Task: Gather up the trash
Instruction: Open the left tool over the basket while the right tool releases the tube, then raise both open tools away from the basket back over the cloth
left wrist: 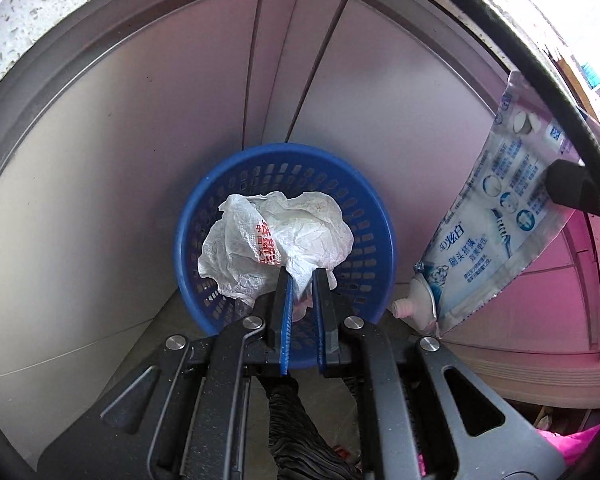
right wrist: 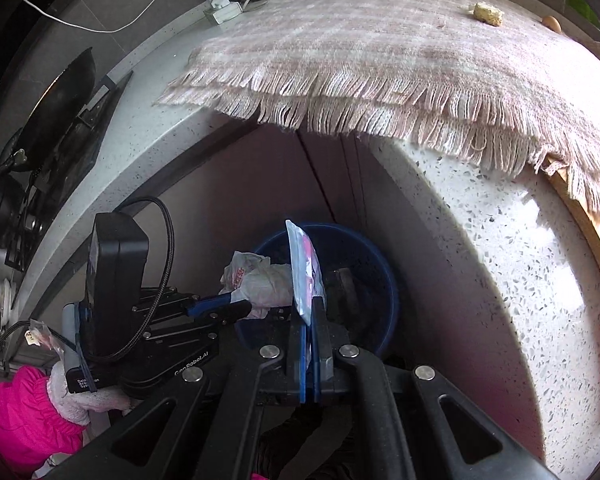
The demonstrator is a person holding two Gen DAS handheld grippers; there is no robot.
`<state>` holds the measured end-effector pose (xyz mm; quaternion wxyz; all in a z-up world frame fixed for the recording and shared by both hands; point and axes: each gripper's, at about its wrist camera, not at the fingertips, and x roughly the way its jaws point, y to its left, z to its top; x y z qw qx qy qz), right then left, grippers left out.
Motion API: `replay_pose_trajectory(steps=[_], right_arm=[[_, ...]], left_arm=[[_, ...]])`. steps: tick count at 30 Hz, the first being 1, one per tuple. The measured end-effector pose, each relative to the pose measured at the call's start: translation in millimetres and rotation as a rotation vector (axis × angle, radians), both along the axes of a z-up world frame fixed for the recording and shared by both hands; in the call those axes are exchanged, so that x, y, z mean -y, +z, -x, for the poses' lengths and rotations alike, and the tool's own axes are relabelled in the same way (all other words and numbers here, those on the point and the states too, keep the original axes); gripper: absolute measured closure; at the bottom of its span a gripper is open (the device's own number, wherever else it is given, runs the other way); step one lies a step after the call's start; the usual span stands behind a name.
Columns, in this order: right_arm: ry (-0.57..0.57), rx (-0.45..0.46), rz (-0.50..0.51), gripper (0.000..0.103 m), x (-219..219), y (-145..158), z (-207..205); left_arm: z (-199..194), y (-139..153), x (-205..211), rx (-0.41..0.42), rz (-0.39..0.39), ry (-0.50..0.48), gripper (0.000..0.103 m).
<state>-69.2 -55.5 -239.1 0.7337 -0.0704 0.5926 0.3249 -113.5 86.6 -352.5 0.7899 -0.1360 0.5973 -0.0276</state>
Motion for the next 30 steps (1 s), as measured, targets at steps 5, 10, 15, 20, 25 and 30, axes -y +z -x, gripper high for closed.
replay_pose_trajectory(steps=[5,10,15,20,25,30], right_arm=[[0.002,-0.005,0.004,0.103,-6,-4,-2],[-0.003,-0.010,0.007,0.094,-9,-4,-3],[-0.014,-0.016,-0.005,0.075,-8,0,-7],[-0.027,-0.026,-0.008,0.074,-5,1,-12],[-0.026,-0.026,-0.016,0.067,3,7,-14],[-0.026,-0.022,-0.032,0.060,4,14,-13]], left_arm=[[-3,0,-2,0.010,-0.006,0.001,0.096],[-4,7,1,0.009,-0.016,-0.002,0.089],[-4,13,1,0.022,-0.030,0.015,0.056],[-8,16,-1,0.003,-0.041,0.032,0.043],[-9,15,-1,-0.033,-0.068,0.040,0.042],[-4,17,-6,-0.021,-0.069,0.037,0.042]])
